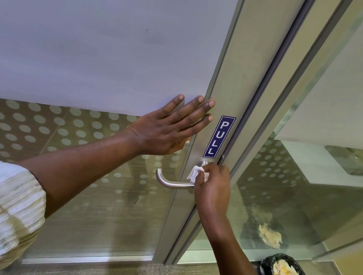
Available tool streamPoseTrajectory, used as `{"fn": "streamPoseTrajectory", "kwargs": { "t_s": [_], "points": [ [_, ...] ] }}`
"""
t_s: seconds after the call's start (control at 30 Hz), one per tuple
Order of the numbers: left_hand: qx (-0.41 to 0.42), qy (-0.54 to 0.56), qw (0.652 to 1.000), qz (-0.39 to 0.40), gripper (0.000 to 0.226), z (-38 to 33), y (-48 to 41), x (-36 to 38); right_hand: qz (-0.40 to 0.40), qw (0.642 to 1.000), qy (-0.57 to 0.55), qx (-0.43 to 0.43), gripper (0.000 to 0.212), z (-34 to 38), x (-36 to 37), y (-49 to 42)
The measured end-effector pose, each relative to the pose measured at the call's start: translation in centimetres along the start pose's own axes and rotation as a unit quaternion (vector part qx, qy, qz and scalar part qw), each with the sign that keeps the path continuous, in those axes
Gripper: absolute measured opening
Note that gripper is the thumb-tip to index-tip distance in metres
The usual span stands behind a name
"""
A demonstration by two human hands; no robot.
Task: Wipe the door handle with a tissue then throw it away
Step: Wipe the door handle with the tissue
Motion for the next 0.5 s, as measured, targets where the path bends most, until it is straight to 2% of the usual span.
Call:
{"fn": "streamPoseTrajectory", "kwargs": {
  "t_s": [0.13,0.23,0.37,0.5],
  "points": [
    [0.000,0.006,1.000,0.006,0.069,-0.1,-0.1,-0.1,0.035,0.978,0.165,-0.123,0.022,1.3,-0.8,1.7],
    [0.002,0.009,1.000,0.005,0.068,0.0,-0.1,-0.1,0.027,0.961,0.193,-0.197,0.023,2.3,-0.4,4.2],
    [0.004,0.004,1.000,0.008,0.068,-0.1,0.0,0.0,0.010,0.954,0.171,-0.247,0.031,5.6,1.7,5.9],
    [0.001,0.002,1.000,0.004,0.069,-0.2,0.0,0.0,0.050,0.954,0.192,-0.225,0.037,7.9,4.2,5.7]
  ]
}}
Point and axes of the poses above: each hand's wrist, its own y-axis away from the middle knuckle, its own x-axis out of the palm, z = x × y, the point moved 3 cm from there along -y, towards the middle knuckle, and after that the axes turned 10 degrees about y, right-handed, at the moved point
